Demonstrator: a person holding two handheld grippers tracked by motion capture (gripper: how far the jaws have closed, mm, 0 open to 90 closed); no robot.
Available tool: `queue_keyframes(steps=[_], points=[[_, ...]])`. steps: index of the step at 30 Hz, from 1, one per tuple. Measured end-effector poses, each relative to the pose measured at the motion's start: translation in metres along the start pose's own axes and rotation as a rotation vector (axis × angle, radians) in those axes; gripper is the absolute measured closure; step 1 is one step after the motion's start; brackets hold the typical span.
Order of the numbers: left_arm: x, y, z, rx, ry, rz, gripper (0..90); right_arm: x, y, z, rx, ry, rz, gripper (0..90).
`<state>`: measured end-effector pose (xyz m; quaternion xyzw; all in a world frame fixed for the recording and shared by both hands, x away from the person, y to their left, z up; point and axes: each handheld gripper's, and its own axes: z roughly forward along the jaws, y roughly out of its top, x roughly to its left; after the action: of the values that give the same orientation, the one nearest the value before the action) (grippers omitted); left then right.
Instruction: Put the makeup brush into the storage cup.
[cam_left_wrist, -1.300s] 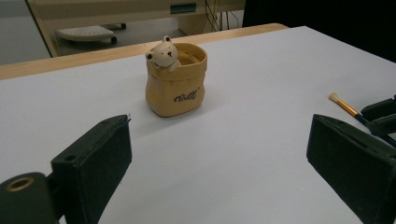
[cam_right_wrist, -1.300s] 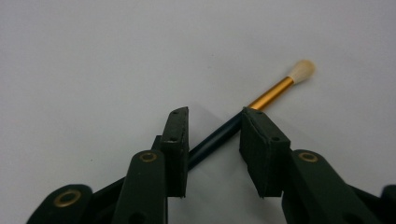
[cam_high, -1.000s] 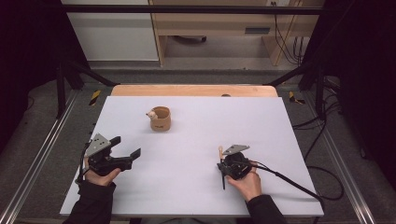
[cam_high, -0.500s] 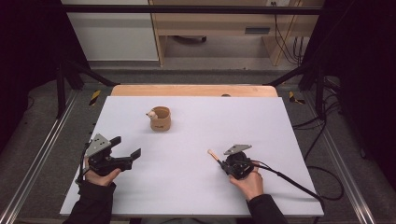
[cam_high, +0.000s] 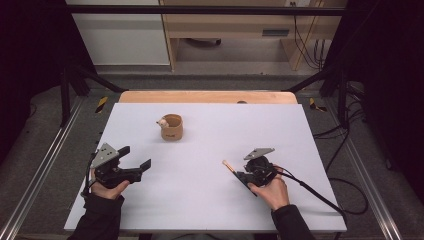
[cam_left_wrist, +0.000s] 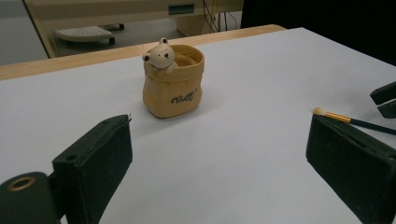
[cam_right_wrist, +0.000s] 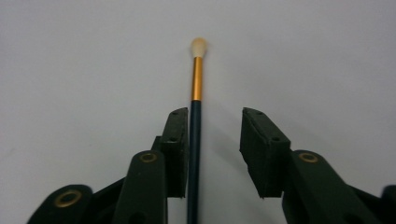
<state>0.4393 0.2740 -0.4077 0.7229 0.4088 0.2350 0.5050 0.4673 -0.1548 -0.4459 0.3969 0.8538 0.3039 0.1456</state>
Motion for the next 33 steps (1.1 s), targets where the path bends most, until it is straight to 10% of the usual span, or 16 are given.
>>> queue_keyframes(steps=[16, 33], points=[[0.001, -0.001, 0.001, 0.005, -0.002, -0.002, 6.7, -0.001, 0.036, 0.012, 0.273, 0.031, -0.083, 51.9], [0.001, -0.002, 0.003, 0.013, -0.003, -0.003, 6.7, 0.007, 0.032, 0.031, 0.344, 0.060, -0.092, 72.9]])
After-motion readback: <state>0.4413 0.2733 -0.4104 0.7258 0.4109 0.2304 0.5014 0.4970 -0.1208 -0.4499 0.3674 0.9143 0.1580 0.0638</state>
